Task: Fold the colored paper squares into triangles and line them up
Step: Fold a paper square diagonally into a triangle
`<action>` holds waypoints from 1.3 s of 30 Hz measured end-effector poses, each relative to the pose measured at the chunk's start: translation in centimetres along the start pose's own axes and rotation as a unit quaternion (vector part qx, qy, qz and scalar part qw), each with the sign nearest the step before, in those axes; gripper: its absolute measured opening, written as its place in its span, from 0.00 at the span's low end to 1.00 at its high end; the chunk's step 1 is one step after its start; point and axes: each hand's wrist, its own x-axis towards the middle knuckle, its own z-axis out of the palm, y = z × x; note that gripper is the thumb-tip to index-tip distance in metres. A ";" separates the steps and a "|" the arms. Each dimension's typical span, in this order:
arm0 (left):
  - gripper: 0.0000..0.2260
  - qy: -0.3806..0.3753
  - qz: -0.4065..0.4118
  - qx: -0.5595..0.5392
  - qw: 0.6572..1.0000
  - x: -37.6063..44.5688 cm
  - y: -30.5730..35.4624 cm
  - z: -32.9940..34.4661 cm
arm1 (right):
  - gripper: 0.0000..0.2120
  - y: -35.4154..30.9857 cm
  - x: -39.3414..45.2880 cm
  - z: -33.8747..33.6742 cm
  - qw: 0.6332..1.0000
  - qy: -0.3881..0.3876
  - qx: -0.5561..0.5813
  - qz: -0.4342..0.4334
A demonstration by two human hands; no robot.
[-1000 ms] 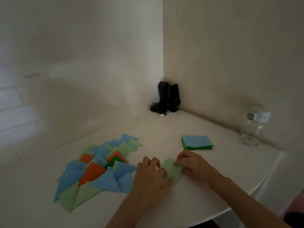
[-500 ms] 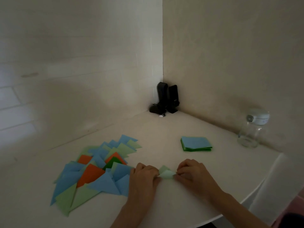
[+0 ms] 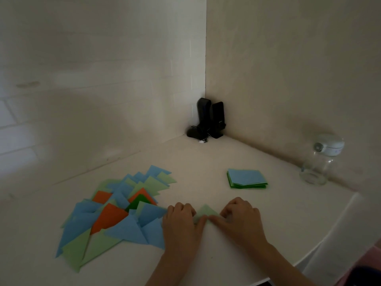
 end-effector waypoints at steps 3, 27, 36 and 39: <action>0.12 -0.030 -0.025 -0.032 0.999 0.2 0.0 -0.1 | 0.15 0.2 0.1 0.0 1.000 -0.008 0.010 0.004; 0.17 -0.106 -0.046 0.021 0.993 -0.1 2.7 -2.1 | 0.10 1.2 -0.6 -1.3 0.991 -0.046 0.124 -0.032; 0.06 -0.100 -0.059 -0.134 0.984 1.4 1.5 -1.5 | 0.08 1.7 -0.4 -1.2 0.982 -0.010 0.188 -0.029; 0.03 -0.081 -0.063 -0.144 0.984 4.2 -0.3 -1.6 | 0.08 2.6 0.8 -1.7 0.977 0.075 0.194 -0.038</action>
